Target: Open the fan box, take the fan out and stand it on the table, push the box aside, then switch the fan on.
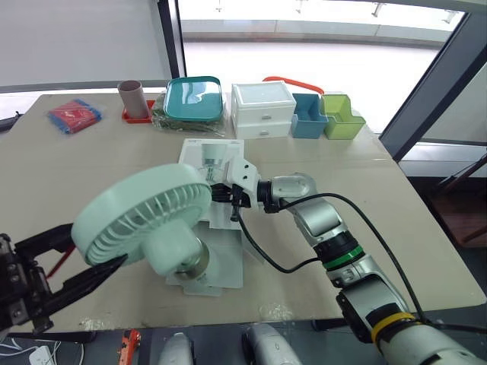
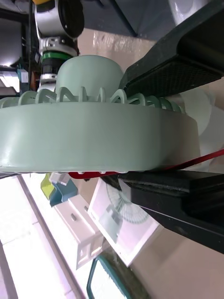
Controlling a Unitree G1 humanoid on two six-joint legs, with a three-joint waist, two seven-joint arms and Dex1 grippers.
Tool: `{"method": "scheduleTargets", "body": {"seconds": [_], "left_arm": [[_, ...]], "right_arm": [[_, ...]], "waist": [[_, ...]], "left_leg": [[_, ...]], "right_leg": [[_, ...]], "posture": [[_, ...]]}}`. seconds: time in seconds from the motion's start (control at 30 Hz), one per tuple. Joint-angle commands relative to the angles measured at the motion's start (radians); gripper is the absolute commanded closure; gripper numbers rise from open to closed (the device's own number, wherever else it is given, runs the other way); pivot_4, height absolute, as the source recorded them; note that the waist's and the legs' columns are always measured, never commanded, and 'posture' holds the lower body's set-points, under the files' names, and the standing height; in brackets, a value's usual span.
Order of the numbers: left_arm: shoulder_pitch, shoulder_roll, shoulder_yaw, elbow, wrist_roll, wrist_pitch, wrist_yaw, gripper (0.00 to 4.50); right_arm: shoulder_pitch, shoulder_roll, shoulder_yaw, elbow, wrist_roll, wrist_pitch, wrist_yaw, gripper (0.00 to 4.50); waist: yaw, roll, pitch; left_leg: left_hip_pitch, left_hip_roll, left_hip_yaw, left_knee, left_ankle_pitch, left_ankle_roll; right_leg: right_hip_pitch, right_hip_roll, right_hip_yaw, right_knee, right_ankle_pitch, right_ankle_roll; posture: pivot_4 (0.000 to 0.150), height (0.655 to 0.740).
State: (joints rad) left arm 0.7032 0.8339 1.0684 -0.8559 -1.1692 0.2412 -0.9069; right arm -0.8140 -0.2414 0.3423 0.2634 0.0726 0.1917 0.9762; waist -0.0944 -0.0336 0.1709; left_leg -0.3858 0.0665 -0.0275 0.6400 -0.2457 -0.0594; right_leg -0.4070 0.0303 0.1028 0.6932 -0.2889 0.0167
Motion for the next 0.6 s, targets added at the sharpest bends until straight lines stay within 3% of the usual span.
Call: {"method": "scheduleTargets", "body": {"seconds": [0.03,0.33,0.6], "left_arm": [[-0.042,0.004,0.059,0.038,-0.044,0.011,0.029,2.53],[-0.141,0.040,0.117,0.092,-0.102,0.076,0.055,2.53],[-0.296,0.078,0.130,0.169,-0.132,0.131,0.196,2.53]], "right_arm": [[-0.006,0.006,-0.001,0.011,-0.009,-0.004,-0.004,4.50],[-0.006,0.001,-0.004,0.003,-0.007,0.001,-0.003,4.50],[0.005,-0.003,-0.003,-0.017,-0.005,0.016,-0.003,4.50]], "waist": [[0.000,0.000,0.000],[0.000,0.000,0.000],[-0.002,0.000,0.000]], "left_leg": [[0.000,0.000,0.000,0.000,0.000,0.000],[0.000,0.000,0.000,0.000,0.000,0.000],[0.000,0.000,-0.001,0.000,0.000,0.000]], "right_leg": [[0.000,0.000,0.000,0.000,0.000,0.000],[0.000,0.000,0.000,0.000,0.000,0.000],[0.000,0.000,0.000,0.000,0.000,0.000]], "posture": [[0.150,0.7400],[0.150,0.7400],[0.150,0.7400]]}}
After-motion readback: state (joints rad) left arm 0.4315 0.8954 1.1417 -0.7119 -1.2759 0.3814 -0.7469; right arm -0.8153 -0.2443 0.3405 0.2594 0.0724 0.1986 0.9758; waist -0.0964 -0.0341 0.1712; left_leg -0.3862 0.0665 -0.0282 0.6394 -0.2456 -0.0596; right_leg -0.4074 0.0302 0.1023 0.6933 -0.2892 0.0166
